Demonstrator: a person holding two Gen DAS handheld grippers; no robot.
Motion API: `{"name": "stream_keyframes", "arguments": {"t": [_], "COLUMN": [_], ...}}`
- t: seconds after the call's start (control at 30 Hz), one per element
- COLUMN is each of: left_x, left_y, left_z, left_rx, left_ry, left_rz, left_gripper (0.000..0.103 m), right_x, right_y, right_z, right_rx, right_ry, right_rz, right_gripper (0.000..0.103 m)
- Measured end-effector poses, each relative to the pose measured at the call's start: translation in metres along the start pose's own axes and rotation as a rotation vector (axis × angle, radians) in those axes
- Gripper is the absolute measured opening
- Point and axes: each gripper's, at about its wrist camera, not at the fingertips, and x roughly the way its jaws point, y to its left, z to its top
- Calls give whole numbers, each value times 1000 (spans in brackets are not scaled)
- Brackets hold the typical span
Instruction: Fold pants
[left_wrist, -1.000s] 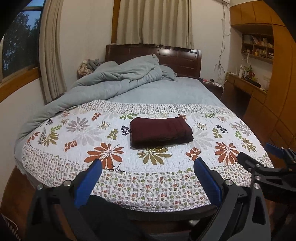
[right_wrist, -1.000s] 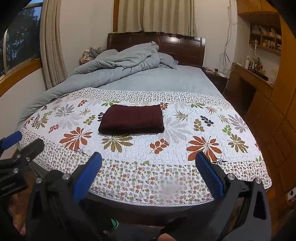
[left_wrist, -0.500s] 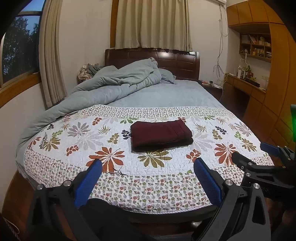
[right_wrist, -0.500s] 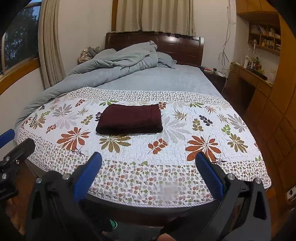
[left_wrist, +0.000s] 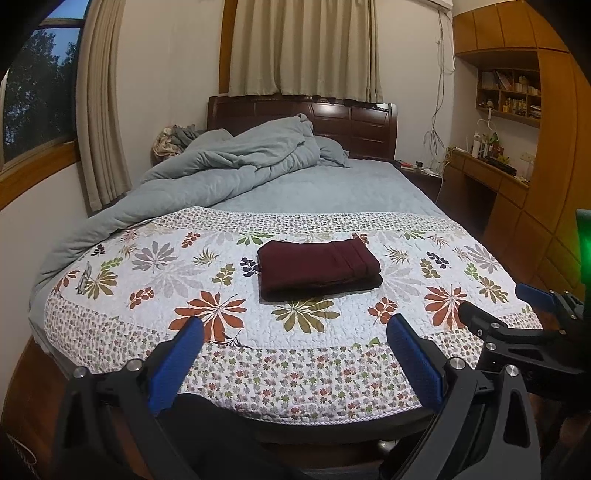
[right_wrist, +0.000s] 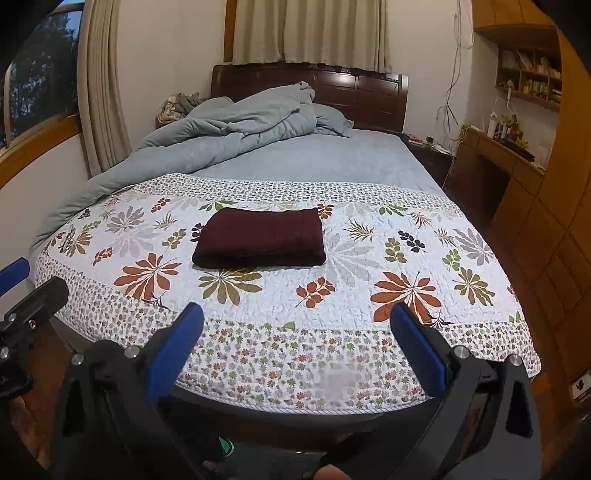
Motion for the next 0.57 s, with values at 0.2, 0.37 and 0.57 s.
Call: {"name": "stream_keyframes", "arguments": {"t": [0.2,0.37,0.57], "left_x": [0,0,1], "left_y": [1,0,-1], "left_z": [0,0,-1], "left_rx": [-1,6,6], "left_ry": [11,12,18], "left_rz": [-2,7,-6], "left_gripper": [99,99,99], "right_x": [-2,-3,-3], "right_y": [1,0,0], "right_z": [0,1,1], "right_rx": [-1,-1,0], "right_ry": [-3,-6,-6], "right_rz": [-1,-2,-2], "right_gripper": [101,101,100]}}
